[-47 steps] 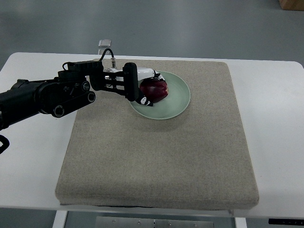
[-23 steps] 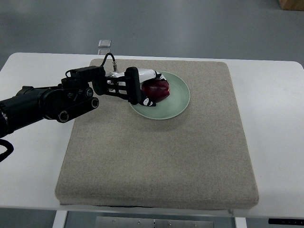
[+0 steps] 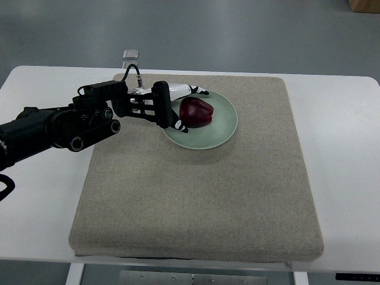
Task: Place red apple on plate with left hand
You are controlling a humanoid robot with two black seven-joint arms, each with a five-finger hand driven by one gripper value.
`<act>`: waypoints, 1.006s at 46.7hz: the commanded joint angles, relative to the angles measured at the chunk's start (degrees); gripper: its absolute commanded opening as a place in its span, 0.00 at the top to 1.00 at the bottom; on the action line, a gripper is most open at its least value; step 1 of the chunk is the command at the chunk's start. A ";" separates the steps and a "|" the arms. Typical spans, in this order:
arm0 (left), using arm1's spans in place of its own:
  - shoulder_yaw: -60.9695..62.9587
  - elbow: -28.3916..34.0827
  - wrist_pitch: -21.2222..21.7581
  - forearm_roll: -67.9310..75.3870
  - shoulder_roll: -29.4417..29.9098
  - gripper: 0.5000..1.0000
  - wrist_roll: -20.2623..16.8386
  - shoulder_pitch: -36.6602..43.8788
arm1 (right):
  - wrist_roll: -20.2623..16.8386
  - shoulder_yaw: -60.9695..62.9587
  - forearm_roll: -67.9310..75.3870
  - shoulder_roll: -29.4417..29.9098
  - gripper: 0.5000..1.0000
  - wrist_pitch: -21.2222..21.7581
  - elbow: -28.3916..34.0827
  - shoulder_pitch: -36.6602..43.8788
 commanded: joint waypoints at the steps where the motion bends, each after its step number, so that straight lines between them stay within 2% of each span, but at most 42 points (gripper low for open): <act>1: 0.09 0.92 0.00 -0.02 0.09 0.07 -0.09 0.00 | 0.00 0.00 -0.08 0.00 0.14 0.00 0.00 0.00; 18: -0.35 7.60 0.17 -0.11 0.53 0.04 -0.09 0.00 | 0.00 0.00 0.01 0.00 0.14 0.00 0.00 0.00; 28: -6.68 10.41 0.44 -3.79 0.97 0.02 -0.18 -0.17 | 0.00 0.00 0.01 0.00 0.14 0.00 0.00 0.00; 47: -7.65 13.40 0.35 -36.04 2.20 0.02 -0.27 -1.49 | 0.00 0.00 0.01 0.00 0.14 0.00 0.00 0.00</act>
